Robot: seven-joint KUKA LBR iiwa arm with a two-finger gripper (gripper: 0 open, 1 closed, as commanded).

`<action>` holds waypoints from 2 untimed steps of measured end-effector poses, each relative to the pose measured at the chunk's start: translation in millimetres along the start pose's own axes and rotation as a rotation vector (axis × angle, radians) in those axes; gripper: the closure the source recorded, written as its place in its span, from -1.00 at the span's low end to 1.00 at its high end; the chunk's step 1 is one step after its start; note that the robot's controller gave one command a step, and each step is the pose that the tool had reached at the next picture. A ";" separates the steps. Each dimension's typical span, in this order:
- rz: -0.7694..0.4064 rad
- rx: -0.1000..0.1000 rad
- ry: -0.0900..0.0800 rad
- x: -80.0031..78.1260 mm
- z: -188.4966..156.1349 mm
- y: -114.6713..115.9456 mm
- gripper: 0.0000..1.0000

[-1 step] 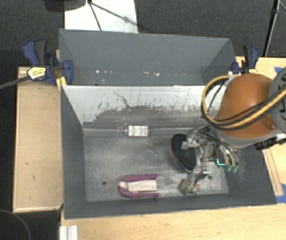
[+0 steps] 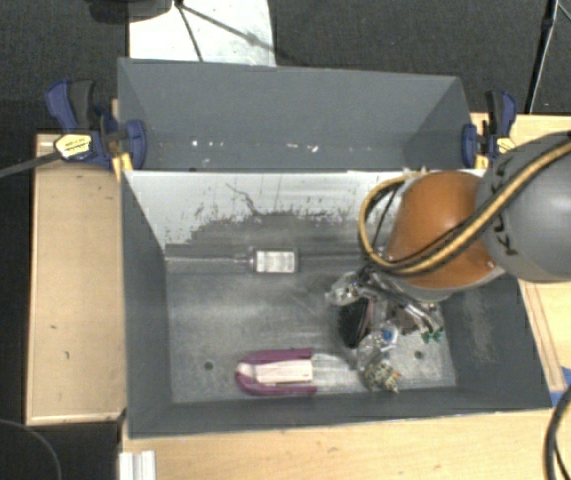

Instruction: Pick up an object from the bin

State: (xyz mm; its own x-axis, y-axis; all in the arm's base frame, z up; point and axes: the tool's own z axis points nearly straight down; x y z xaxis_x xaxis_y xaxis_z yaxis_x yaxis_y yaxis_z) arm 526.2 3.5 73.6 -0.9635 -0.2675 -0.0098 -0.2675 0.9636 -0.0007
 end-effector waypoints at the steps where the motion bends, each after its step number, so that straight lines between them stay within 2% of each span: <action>1: 0.001 0.001 -0.006 -2.0 -2.2 -0.4 1.00; 2: -0.004 0.002 0.001 21.1 -153.8 -7.8 1.00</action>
Offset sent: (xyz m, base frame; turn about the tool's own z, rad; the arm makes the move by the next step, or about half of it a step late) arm 0.0000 0.0000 0.0000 0.0000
